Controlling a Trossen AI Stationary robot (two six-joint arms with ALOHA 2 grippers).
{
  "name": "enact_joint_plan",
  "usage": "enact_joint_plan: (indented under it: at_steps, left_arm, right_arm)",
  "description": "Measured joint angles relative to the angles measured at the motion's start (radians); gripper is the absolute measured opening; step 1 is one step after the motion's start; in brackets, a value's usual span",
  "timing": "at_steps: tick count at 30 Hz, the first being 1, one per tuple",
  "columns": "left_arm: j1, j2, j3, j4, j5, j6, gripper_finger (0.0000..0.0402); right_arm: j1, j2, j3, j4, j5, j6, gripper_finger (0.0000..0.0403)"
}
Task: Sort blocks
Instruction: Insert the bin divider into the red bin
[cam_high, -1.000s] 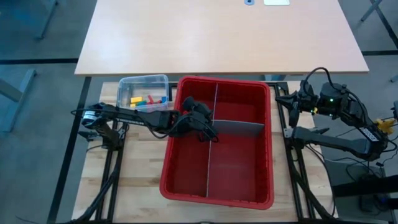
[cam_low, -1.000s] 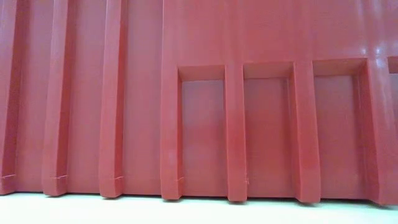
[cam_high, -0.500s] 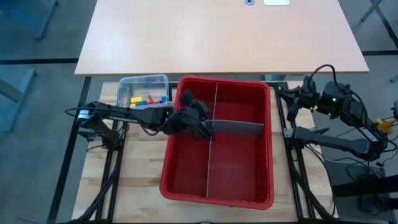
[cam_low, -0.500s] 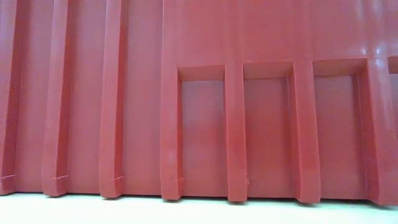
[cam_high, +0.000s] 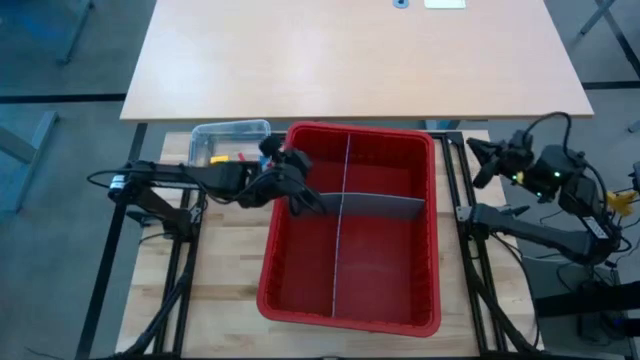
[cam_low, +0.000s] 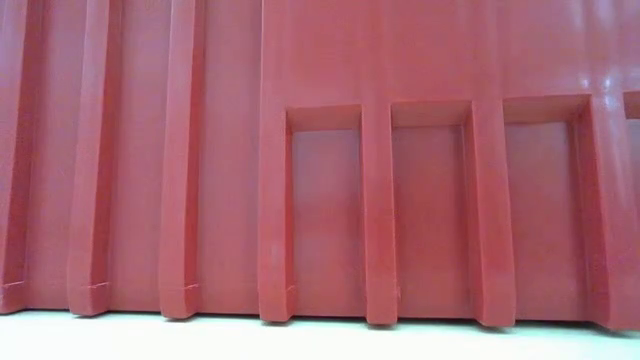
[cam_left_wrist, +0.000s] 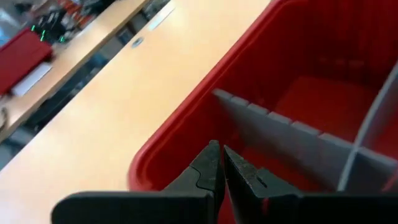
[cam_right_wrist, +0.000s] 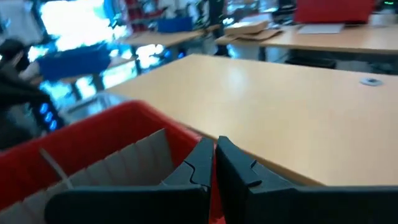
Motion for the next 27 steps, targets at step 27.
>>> enact_joint_plan:
  at_steps: [27]
  left_arm:
    - [0.041,-0.577,-0.665,0.575,0.168,-0.063,0.0]
  right_arm:
    - [0.0,-0.118,-0.156,0.082,0.1,0.191,0.0]
